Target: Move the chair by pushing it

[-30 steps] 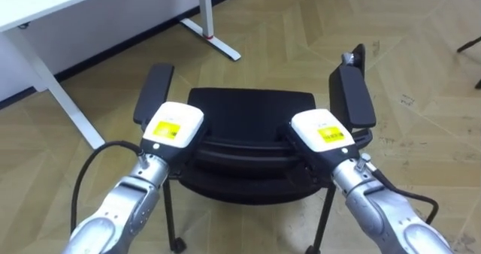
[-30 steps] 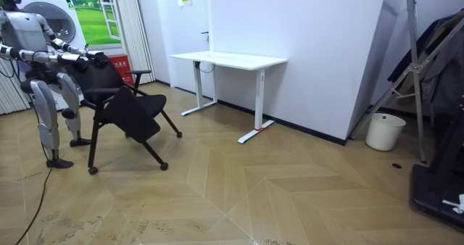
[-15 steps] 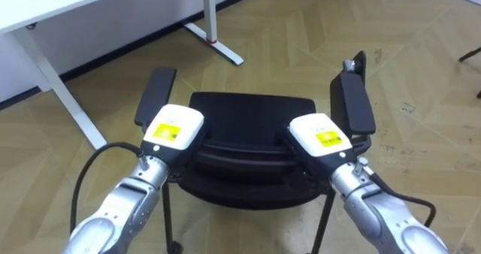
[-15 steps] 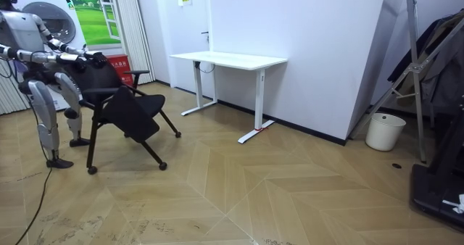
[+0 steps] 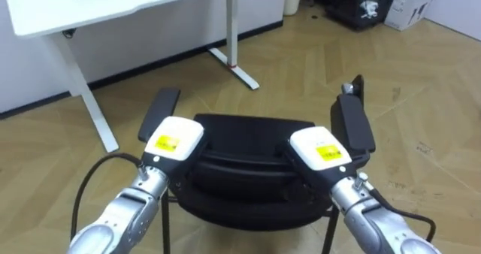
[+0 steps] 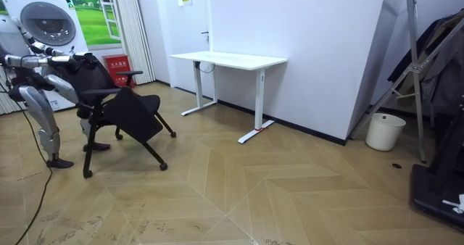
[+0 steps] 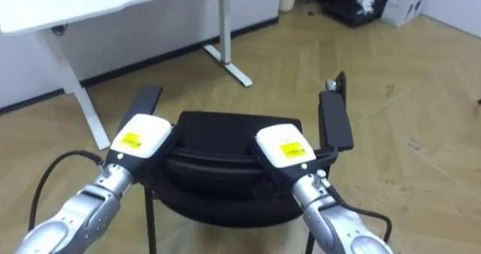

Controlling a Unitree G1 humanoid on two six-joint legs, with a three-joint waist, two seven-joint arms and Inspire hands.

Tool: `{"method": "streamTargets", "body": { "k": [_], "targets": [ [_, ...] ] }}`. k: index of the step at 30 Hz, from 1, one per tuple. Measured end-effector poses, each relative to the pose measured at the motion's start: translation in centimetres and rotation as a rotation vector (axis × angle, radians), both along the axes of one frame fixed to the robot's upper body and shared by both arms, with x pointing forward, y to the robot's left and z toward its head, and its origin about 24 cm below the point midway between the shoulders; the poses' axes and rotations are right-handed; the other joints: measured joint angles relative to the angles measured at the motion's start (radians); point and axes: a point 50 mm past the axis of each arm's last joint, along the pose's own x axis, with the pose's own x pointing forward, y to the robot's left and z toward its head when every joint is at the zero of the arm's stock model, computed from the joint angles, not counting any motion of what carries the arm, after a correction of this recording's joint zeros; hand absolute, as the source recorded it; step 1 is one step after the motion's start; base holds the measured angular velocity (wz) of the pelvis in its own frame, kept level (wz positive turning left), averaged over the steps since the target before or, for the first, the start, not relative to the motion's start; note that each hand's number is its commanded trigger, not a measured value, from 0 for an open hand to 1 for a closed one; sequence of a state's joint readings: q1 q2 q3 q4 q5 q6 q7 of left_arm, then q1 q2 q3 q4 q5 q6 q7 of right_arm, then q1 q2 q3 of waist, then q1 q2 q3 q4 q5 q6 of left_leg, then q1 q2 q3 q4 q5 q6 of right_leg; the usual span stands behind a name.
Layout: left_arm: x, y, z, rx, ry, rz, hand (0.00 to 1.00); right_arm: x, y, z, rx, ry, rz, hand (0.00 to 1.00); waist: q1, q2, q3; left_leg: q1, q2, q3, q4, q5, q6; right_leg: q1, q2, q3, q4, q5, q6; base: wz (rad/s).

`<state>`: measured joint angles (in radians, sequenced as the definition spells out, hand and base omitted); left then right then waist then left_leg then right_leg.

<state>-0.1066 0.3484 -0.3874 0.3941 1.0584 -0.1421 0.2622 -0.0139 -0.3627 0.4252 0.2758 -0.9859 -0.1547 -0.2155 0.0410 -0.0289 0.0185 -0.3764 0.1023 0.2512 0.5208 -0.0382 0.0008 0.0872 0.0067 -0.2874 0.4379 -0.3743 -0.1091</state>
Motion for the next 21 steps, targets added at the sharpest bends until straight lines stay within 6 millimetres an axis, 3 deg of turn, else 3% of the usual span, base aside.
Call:
{"method": "streamTargets", "body": {
  "k": [4, 7, 9, 10, 11, 12, 13, 14, 15, 17, 19, 21],
  "targets": [
    [-0.1, -0.2, 0.1, -0.016, -0.006, 0.001, 1.0, 0.0, -0.2, 0.2, -0.014, -0.026, 0.008, 1.0, 0.014, 0.004, -0.0056, 0.059, -0.012, -0.006, -0.13, 0.002, 0.007, 0.014, -0.009, 0.026, 0.0, -0.025, 0.016, -0.14],
    [-0.3, -0.2, 0.0, -0.016, 0.0, 0.002, 1.0, -0.2, -0.2, 0.1, -0.017, -0.022, 0.009, 1.0, 0.019, -0.017, -0.0124, 0.109, -0.038, 0.03, -0.14, 0.006, 0.018, 0.052, -0.053, 0.039, -0.004, -0.056, 0.045, -0.12],
    [-0.4, -0.2, 0.0, -0.019, 0.004, 0.002, 1.0, -0.4, -0.1, 0.0, -0.022, -0.024, 0.009, 1.0, 0.021, -0.042, -0.0243, 0.144, -0.081, 0.061, -0.125, -0.023, 0.061, 0.073, -0.112, 0.044, 0.034, -0.084, 0.081, -0.2],
    [-0.3, -0.3, 0.1, -0.023, 0.001, 0.003, 1.0, -0.2, -0.2, 0.2, -0.028, -0.031, 0.01, 1.0, 0.023, -0.036, -0.029, 0.148, -0.094, 0.061, -0.116, -0.042, 0.088, 0.059, -0.131, 0.033, 0.091, -0.093, 0.094, -0.36],
    [-0.1, -0.2, 0.2, -0.032, -0.001, 0.014, 1.0, 0.3, -0.1, 0.6, -0.042, -0.048, 0.02, 1.0, 0.025, -0.028, -0.0205, 0.158, -0.115, 0.044, -0.096, -0.062, 0.115, -0.007, -0.175, 0.002, 0.269, -0.074, 0.111, -0.4],
    [-0.1, -0.2, 0.0, -0.039, 0.009, 0.021, 1.0, 0.5, -0.1, 0.5, -0.052, -0.044, 0.022, 1.0, 0.019, -0.016, -0.018, 0.175, -0.132, 0.027, -0.087, -0.081, 0.125, -0.067, -0.222, -0.002, 0.436, 0.005, 0.125, -0.28],
    [-0.1, -0.3, -0.2, -0.043, 0.017, 0.021, 1.0, 0.4, -0.2, 0.3, -0.056, -0.037, 0.02, 1.0, 0.014, -0.008, -0.0178, 0.189, -0.136, 0.016, -0.085, -0.093, 0.129, -0.085, -0.233, 0.0, 0.489, 0.06, 0.125, 0.08],
    [-0.2, -0.5, -0.5, -0.041, 0.031, 0.013, 1.0, -0.1, -0.3, 0.0, -0.057, -0.02, 0.015, 1.0, 0.002, 0.014, -0.0143, 0.219, -0.134, -0.013, -0.087, -0.112, 0.132, -0.113, -0.234, 0.008, 0.562, 0.174, 0.126, 0.25],
    [-0.4, -0.4, -0.5, -0.035, 0.033, 0.007, 1.0, -0.3, -0.2, -0.3, -0.046, -0.012, 0.009, 1.0, -0.003, 0.018, -0.0133, 0.239, -0.134, -0.036, -0.098, -0.125, 0.135, -0.151, -0.232, 0.029, 0.613, 0.207, 0.135, 0.14],
    [-0.3, 0.1, -0.5, -0.022, 0.025, 0.004, 1.0, -0.3, 0.4, -0.7, -0.029, -0.009, 0.004, 1.0, 0.0, 0.026, -0.0113, 0.258, -0.133, -0.07, -0.116, -0.133, 0.135, -0.235, -0.21, 0.037, 0.612, 0.154, 0.138, -0.05],
    [-0.3, 0.4, -0.5, -0.012, 0.023, 0.008, 1.0, -0.3, 0.7, -0.8, -0.025, -0.009, 0.006, 1.0, -0.006, 0.04, -0.008, 0.276, -0.134, -0.117, -0.132, -0.14, 0.135, -0.305, -0.168, 0.04, 0.495, 0.128, 0.138, 0.16],
    [-0.3, 0.6, -0.5, -0.004, 0.02, 0.004, 1.0, -0.4, 0.9, -0.9, -0.019, -0.009, 0.008, 1.0, -0.027, 0.043, -0.0059, 0.293, -0.137, -0.151, -0.143, -0.155, 0.133, -0.363, -0.117, 0.043, 0.225, 0.147, 0.141, 0.45]
  ]
}}
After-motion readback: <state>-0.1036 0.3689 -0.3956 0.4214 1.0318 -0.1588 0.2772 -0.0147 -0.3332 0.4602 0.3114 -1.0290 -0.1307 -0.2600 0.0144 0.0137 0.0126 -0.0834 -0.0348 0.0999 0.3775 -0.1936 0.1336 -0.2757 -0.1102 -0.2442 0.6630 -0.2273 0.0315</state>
